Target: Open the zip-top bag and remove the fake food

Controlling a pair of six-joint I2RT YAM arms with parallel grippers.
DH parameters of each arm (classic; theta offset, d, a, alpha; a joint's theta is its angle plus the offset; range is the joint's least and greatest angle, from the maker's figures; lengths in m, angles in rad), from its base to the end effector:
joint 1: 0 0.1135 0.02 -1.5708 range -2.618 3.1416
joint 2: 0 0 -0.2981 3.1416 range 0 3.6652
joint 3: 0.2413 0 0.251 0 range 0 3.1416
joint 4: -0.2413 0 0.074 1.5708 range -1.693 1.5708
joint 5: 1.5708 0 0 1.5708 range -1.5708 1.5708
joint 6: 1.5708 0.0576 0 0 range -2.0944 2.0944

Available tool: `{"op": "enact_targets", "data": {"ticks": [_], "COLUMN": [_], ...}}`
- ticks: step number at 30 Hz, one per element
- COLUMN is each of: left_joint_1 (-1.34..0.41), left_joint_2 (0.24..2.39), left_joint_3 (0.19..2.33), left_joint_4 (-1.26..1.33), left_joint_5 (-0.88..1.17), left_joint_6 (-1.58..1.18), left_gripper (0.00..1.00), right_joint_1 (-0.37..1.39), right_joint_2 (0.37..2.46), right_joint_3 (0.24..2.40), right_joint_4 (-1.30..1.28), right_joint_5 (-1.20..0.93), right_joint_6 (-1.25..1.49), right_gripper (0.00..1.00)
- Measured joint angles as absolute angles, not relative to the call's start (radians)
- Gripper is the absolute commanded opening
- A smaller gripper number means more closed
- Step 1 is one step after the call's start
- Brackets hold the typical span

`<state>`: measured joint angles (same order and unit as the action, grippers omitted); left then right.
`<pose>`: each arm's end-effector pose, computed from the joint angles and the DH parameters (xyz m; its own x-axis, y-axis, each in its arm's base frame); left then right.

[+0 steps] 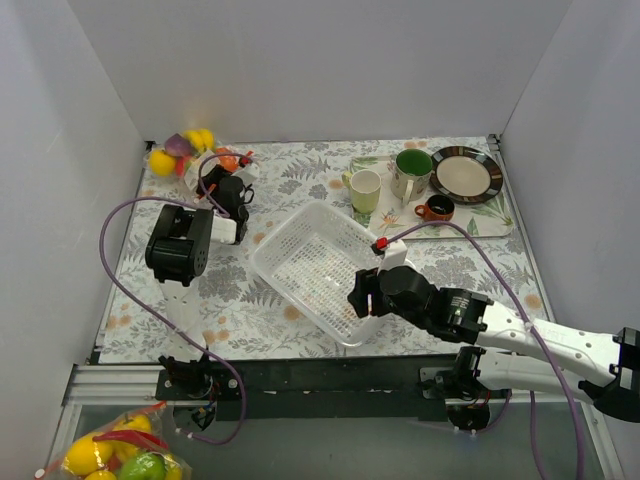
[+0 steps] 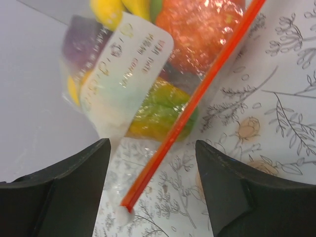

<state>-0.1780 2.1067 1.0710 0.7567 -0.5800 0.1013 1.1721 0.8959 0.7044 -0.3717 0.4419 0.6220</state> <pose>0.4638 -0.0514 0.1571 -0.3071 0.1412 -0.9411 -0.3411 0.9069 0.2474 0.0969 0.1665 0.2914 -0.5720 -0.0012 -0.8202 -0.4422 0.8427 0.3071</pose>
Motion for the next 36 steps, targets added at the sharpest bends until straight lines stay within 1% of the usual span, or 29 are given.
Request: {"op": "enact_targets", "data": {"ticks": [1, 3, 4, 6, 8, 10, 12, 13, 14, 15, 16, 17, 18, 19, 24, 26, 27, 28, 29, 31, 32, 33, 34, 35, 36], "left_joint_1": [-0.185, -0.200, -0.209, -0.218, -0.227, -0.228, -0.227, -0.226, -0.226, -0.226, -0.226, -0.226, -0.226, -0.226, -0.226, -0.226, -0.226, -0.226, -0.226, -0.226, -0.226, -0.226, -0.225, -0.224, -0.224], "left_joint_2": [2.115, 2.124, 2.127, 2.135, 2.149, 2.166, 2.184, 2.190, 2.196, 2.198, 2.198, 2.197, 2.197, 2.197, 2.197, 2.199, 2.201, 2.203, 2.207, 2.221, 2.227, 2.237, 2.250, 2.261, 2.268], "left_joint_3": [1.068, 1.061, 1.055, 1.056, 1.060, 1.062, 1.063, 1.064, 1.065, 1.066, 1.066, 1.066, 1.066, 1.064, 1.053, 1.053, 1.053, 1.053, 1.053, 1.061, 1.067, 1.077, 1.095, 1.110, 1.120], "left_joint_4": [0.805, 0.888, 0.934, 0.989, 1.019, 1.033, 1.031, 1.023, 1.013, 0.999, 0.986, 0.974, 0.970, 0.962, 0.983, 1.015, 1.033, 1.044, 1.058, 1.071, 1.070, 1.068, 1.059, 1.050, 1.049], "left_joint_5": [-0.594, -0.610, -0.618, -0.626, -0.632, -0.634, -0.641, -0.644, -0.648, -0.650, -0.651, -0.651, -0.653, -0.653, -0.669, -0.678, -0.683, -0.686, -0.690, -0.694, -0.694, -0.696, -0.697, -0.697, -0.696], "left_joint_6": [0.134, 0.193, 0.227, 0.263, 0.294, 0.319, 0.334, 0.339, 0.341, 0.340, 0.340, 0.340, 0.338, 0.334, 0.370, 0.395, 0.406, 0.416, 0.425, 0.442, 0.444, 0.447, 0.450, 0.451, 0.457], "left_gripper": [0.53, 0.41, 0.29, 0.20, 0.18, 0.20, 0.25, 0.30, 0.36, 0.56, 0.66, 0.71, 0.75, 0.75, 0.73, 0.62, 0.53, 0.40, 0.33, 0.25, 0.19, 0.17, 0.12, 0.05, 0.01], "right_joint_1": [1.172, 1.172, 1.172, 1.172, 1.172, 1.172, 1.172, 1.172, 1.172, 1.172, 1.172, 1.172, 1.172, 1.172, 1.172, 1.172, 1.172, 1.172, 1.172, 1.172, 1.172, 1.172, 1.172, 1.172, 1.172], "right_joint_2": [0.892, 0.890, 0.890, 0.890, 0.890, 0.885, 0.873, 0.865, 0.857, 0.851, 0.847, 0.844, 0.844, 0.844, 0.848, 0.853, 0.855, 0.855, 0.855, 0.855, 0.854, 0.853, 0.850, 0.846, 0.841], "right_joint_3": [0.697, 0.684, 0.677, 0.665, 0.661, 0.660, 0.660, 0.660, 0.660, 0.661, 0.664, 0.666, 0.670, 0.674, 0.692, 0.698, 0.700, 0.700, 0.701, 0.702, 0.702, 0.703, 0.704, 0.705, 0.707], "right_joint_4": [-0.371, -0.372, -0.371, -0.373, -0.374, -0.374, -0.379, -0.382, -0.388, -0.395, -0.401, -0.404, -0.405, -0.409, -0.413, -0.414, -0.415, -0.415, -0.417, -0.417, -0.418, -0.418, -0.419, -0.421, -0.424], "right_joint_5": [0.443, 0.443, 0.443, 0.443, 0.443, 0.444, 0.448, 0.451, 0.455, 0.461, 0.467, 0.472, 0.475, 0.477, 0.487, 0.488, 0.489, 0.489, 0.490, 0.492, 0.492, 0.492, 0.493, 0.495, 0.497], "right_joint_6": [0.623, 0.623, 0.624, 0.625, 0.625, 0.625, 0.625, 0.624, 0.624, 0.623, 0.621, 0.620, 0.617, 0.614, 0.597, 0.594, 0.594, 0.593, 0.593, 0.591, 0.591, 0.591, 0.591, 0.591, 0.591], "right_gripper": [0.69, 0.68, 0.68, 0.68, 0.68, 0.68, 0.69, 0.69, 0.70, 0.71, 0.71, 0.71, 0.71, 0.71, 0.71, 0.71, 0.71, 0.71, 0.70, 0.70, 0.70, 0.70, 0.70, 0.70, 0.70]}}
